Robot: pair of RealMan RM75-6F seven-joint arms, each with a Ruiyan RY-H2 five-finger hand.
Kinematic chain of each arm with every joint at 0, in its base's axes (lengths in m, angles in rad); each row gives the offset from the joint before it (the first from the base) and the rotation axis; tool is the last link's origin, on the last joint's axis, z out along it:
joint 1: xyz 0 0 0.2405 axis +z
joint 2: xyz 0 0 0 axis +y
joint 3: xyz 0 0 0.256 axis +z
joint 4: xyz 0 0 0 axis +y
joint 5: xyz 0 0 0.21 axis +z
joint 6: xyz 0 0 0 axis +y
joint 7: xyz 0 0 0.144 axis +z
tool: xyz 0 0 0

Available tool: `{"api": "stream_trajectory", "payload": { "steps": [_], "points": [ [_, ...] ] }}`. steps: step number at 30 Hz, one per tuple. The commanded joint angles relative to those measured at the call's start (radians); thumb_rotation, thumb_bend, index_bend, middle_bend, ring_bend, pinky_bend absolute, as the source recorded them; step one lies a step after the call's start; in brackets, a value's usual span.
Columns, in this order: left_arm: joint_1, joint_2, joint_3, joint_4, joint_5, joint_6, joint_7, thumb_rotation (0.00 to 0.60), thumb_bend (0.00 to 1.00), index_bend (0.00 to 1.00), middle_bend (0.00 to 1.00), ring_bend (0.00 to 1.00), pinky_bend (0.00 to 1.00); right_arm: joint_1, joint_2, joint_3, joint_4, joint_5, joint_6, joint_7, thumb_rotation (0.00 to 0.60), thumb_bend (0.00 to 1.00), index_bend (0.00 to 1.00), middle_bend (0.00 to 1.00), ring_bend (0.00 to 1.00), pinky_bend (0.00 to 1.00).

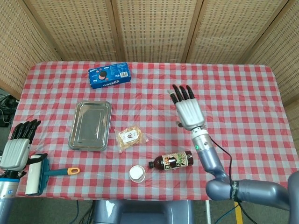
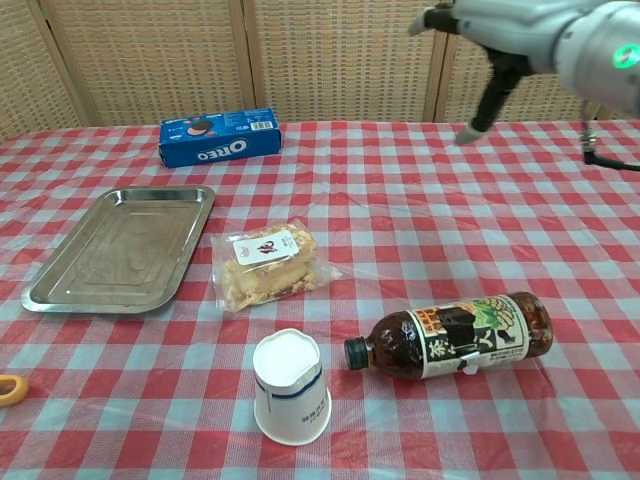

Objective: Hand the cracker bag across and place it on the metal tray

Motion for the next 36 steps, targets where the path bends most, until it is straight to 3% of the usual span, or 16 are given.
{"api": "stream_trajectory", "payload": {
  "steps": [1, 6, 15, 26, 33, 36],
  "points": [
    [-0.002, -0.004, 0.001, 0.0, 0.0, -0.002, 0.007, 0.6, 0.14, 0.0, 0.0, 0.0, 0.0, -0.155, 0.1, -0.108, -0.043, -0.159, 0.136, 0.127, 0.6, 0.16, 0.02, 0.0, 0.0, 0.0],
    [-0.007, -0.018, 0.0, 0.003, -0.009, -0.009, 0.031, 0.6, 0.14, 0.0, 0.0, 0.0, 0.0, -0.298, 0.145, -0.191, 0.005, -0.293, 0.238, 0.283, 0.6, 0.16, 0.02, 0.0, 0.0, 0.0],
    [-0.016, -0.039, 0.008, 0.012, -0.006, -0.022, 0.053, 0.6, 0.14, 0.0, 0.0, 0.0, 0.0, -0.46, 0.121, -0.265, 0.14, -0.395, 0.288, 0.479, 0.6, 0.16, 0.02, 0.0, 0.0, 0.0],
    [-0.045, -0.076, -0.008, 0.022, -0.016, -0.053, 0.051, 0.6, 0.14, 0.0, 0.0, 0.0, 0.0, -0.54, 0.122, -0.243, 0.23, -0.439, 0.264, 0.659, 0.6, 0.16, 0.02, 0.0, 0.0, 0.0],
    [-0.184, -0.02, -0.098, -0.038, -0.095, -0.232, 0.064, 0.6, 0.14, 0.0, 0.0, 0.0, 0.0, -0.566, 0.152, -0.208, 0.233, -0.474, 0.261, 0.765, 0.6, 0.16, 0.03, 0.0, 0.0, 0.0],
    [-0.284, 0.019, -0.136, -0.065, -0.164, -0.375, 0.116, 0.6, 0.13, 0.0, 0.0, 0.0, 0.0, -0.575, 0.159, -0.197, 0.232, -0.49, 0.255, 0.784, 0.6, 0.16, 0.03, 0.0, 0.0, 0.0]
  ]
}}
